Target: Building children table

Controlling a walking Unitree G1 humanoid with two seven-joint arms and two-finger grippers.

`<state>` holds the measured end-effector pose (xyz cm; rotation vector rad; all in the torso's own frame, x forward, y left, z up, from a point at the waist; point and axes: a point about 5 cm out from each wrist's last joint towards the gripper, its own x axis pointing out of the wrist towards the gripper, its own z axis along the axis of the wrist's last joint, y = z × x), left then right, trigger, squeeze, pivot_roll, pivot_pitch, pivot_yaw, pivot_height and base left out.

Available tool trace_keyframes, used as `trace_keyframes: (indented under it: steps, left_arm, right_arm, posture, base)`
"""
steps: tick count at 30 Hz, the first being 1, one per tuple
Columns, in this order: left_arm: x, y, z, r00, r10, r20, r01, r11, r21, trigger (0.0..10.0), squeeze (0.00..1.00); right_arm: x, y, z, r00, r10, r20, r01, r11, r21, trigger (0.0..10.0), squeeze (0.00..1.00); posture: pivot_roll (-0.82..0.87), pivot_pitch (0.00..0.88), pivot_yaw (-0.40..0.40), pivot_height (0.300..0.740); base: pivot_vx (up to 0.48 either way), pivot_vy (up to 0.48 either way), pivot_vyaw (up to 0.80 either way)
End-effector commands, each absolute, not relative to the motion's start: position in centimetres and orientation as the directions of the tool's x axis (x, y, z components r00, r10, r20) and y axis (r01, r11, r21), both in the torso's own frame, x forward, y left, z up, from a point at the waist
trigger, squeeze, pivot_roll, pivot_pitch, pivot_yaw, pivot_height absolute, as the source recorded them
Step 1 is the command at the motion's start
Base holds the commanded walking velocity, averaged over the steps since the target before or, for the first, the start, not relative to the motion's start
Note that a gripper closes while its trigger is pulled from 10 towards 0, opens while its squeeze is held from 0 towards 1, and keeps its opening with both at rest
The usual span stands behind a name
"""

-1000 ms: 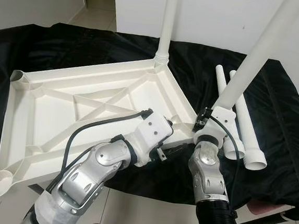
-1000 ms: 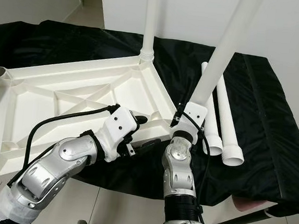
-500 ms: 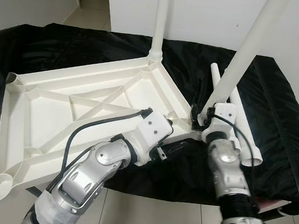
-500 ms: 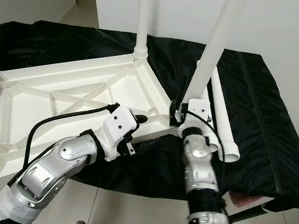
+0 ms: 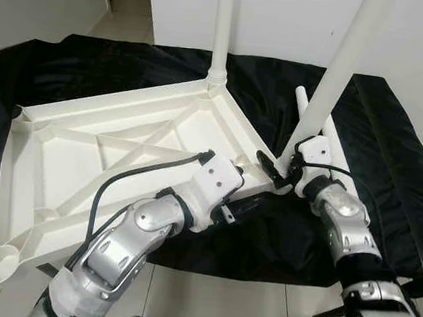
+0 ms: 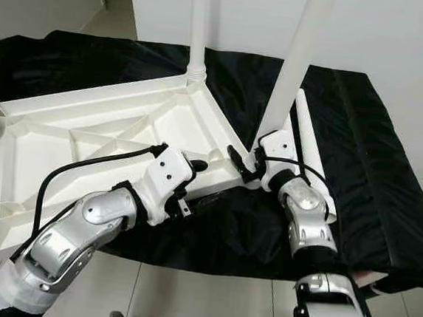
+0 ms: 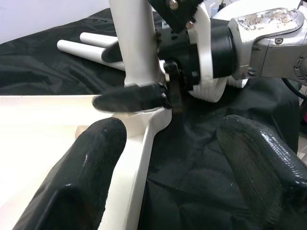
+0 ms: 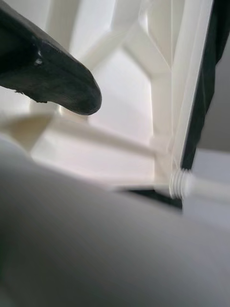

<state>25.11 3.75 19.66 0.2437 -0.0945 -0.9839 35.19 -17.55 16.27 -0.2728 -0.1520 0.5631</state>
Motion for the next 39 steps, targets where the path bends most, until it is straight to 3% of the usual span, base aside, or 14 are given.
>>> trace_keyframes:
  steps: [1, 2, 3, 11, 12, 13, 25, 39]
  left_arm:
    - [25.2, 3.9, 19.6, 0.531, -0.846, -0.049, 0.827, 0.505, 0.247, 10.0, 0.0]
    - [25.2, 3.9, 19.6, 0.531, -0.846, -0.049, 0.827, 0.505, 0.247, 10.0, 0.0]
    - [25.2, 3.9, 19.6, 0.531, -0.846, -0.049, 0.827, 0.505, 0.248, 10.0, 0.0]
    - [25.0, 3.9, 19.5, 0.533, -0.845, -0.051, 0.827, 0.506, 0.244, 10.0, 0.0]
    - [25.0, 3.9, 19.4, 0.532, -0.845, -0.052, 0.828, 0.506, 0.242, 10.0, 0.0]
    - [25.0, 3.9, 19.4, 0.532, -0.845, -0.051, 0.828, 0.506, 0.241, 10.0, 0.0]
    - [25.0, 3.9, 19.3, 0.54, -0.84, -0.053, 0.825, 0.515, 0.234, 10.0, 0.0]
    - [24.6, 3.8, 19.1, 0.54, -0.84, -0.055, 0.827, 0.516, 0.223, 10.0, 0.0]
  right_arm:
    - [35.4, -18.0, 15.8, 0.814, 0.581, 0.015, -0.553, 0.781, -0.289, 4.2, 0.0]
    - [35.4, -18.0, 15.8, 0.814, 0.581, 0.015, -0.553, 0.781, -0.289, 4.2, 0.0]
    - [35.5, -18.3, 15.6, 0.813, 0.582, -0.001, -0.559, 0.78, -0.282, 0.0, 0.0]
    - [35.9, -19.4, 14.4, 0.836, 0.542, -0.088, -0.541, 0.786, -0.3, 0.0, 0.0]
    - [35.9, -19.6, 14.3, 0.842, 0.531, -0.099, -0.534, 0.79, -0.301, 3.0, 0.0]
    - [36.0, -19.5, 14.2, 0.845, 0.525, -0.099, -0.529, 0.797, -0.292, 10.0, 0.0]
    - [36.2, -18.0, 14.1, 0.89, 0.454, -0.038, -0.453, 0.876, -0.167, 10.0, 0.0]
    - [35.0, -16.3, 13.9, 0.983, 0.183, -0.004, -0.183, 0.981, -0.067, 10.0, 0.0]
  posture:
    - [-0.14, 0.114, 0.058, 0.74]
    - [-0.14, 0.114, 0.058, 0.74]
    - [-0.13, 0.118, 0.058, 0.74]
    - [-0.13, 0.121, 0.051, 0.74]
    - [-0.13, 0.123, 0.048, 0.74]
    - [-0.13, 0.123, 0.048, 0.74]
    - [-0.13, 0.123, 0.025, 0.74]
    - [-0.13, 0.118, 0.008, 0.74]
  base:
    - [0.0, 0.0, 0.0]
    - [0.0, 0.0, 0.0]
    - [0.0, 0.0, 0.0]
    - [0.0, 0.0, 0.0]
    - [0.0, 0.0, 0.0]
    - [0.0, 0.0, 0.0]
    - [0.0, 0.0, 0.0]
    - [0.0, 0.0, 0.0]
